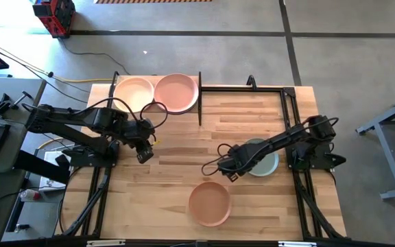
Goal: Place and stack plates onto a shelf
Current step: Stack the light blue plate on top of the white plate on the shelf
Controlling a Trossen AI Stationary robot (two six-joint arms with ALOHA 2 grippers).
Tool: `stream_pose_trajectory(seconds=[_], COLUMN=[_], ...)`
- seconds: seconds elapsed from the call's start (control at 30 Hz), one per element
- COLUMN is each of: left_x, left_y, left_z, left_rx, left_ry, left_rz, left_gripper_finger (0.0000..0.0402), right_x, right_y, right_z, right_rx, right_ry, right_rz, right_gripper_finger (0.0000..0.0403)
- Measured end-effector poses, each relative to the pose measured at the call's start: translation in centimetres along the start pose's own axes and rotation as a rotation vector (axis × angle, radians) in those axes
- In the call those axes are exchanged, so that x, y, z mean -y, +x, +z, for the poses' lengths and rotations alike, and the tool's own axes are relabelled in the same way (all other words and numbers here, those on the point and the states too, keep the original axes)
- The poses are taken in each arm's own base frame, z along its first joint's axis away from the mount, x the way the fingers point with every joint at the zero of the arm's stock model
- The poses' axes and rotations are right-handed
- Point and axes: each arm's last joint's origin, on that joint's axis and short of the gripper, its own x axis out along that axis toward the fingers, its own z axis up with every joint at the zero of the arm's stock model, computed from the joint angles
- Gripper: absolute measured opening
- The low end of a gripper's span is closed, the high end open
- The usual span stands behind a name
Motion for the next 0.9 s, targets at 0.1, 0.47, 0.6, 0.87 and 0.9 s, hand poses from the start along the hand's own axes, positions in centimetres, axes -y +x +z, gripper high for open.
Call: stream_pose_trajectory(seconds=[0.1, 0.47, 0.6, 0.87, 0.9], left_x=[0.0, 0.0, 0.0, 0.0, 0.0], left_y=[0.0, 0.0, 0.0, 0.0, 0.0], left_z=[0.0, 0.0, 0.0, 0.0, 0.0], left_rx=[0.0, 0.0, 0.0, 0.0, 0.0], left_ry=[0.0, -0.001, -0.001, -0.001, -0.001], left_rz=[0.0, 0.0, -0.001, -0.001, -0.001], left_gripper_finger=[0.0071, 0.0071, 0.0071, 0.0071, 0.0071], right_x=[0.1, 0.8, 0.7, 0.6, 0.6], right_y=[1.0, 3.2, 3.2, 3.2, 3.1], right_z=[-0.1, -0.6, -0.6, -0.6, -0.6], right_rx=[-0.012, -0.035, -0.036, -0.064, -0.066], right_ry=[0.001, 0.055, 0.073, 0.075, 0.073], right_rz=[0.021, 0.033, 0.043, 0.058, 0.059], right_gripper_finger=[0.0135, 0.0133, 0.0123, 0.0009, 0.001])
